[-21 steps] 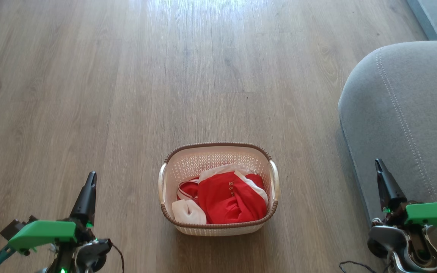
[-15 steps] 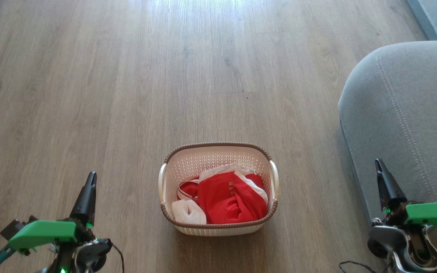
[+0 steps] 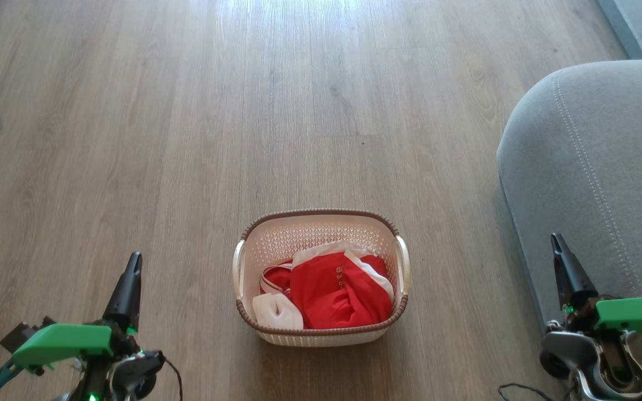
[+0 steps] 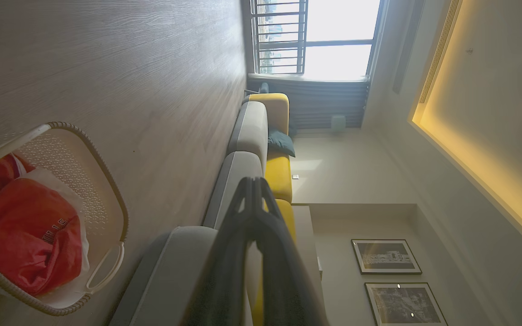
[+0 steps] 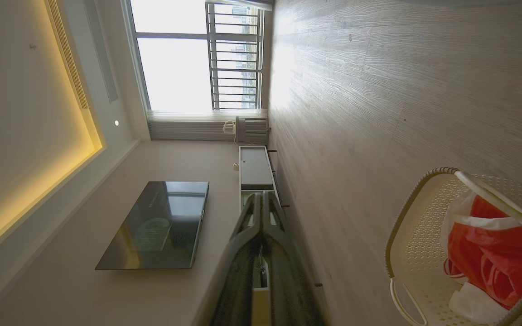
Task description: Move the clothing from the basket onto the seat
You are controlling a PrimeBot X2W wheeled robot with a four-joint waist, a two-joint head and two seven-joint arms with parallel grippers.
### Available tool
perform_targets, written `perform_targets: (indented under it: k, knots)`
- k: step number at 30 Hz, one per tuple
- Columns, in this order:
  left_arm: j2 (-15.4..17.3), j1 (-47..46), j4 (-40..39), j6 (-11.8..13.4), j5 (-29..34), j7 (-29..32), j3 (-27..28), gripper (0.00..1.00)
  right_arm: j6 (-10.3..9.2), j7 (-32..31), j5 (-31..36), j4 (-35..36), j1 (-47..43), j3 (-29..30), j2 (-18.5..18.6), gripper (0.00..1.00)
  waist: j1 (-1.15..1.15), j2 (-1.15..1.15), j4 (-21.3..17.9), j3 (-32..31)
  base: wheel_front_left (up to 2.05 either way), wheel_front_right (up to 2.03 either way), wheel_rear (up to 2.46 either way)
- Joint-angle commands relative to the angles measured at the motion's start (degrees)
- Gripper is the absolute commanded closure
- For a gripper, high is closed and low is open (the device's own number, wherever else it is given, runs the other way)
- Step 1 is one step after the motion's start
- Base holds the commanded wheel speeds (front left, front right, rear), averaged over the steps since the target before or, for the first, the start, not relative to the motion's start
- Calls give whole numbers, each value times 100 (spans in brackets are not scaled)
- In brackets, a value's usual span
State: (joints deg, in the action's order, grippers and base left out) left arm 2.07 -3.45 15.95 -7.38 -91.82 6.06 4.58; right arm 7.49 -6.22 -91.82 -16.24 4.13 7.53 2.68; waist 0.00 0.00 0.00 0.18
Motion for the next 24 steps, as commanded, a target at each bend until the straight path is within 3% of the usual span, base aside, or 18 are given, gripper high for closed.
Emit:
perform_targets:
  k: [1,24]
  knots:
    - [81,-273,-192,-11,-37,41,192,100,0,-25,-37,222,205,-103,20,100,0,0,0,0,0,0,0]
    - [81,-273,-192,-11,-37,41,192,100,0,-25,-37,222,205,-103,20,100,0,0,0,0,0,0,0]
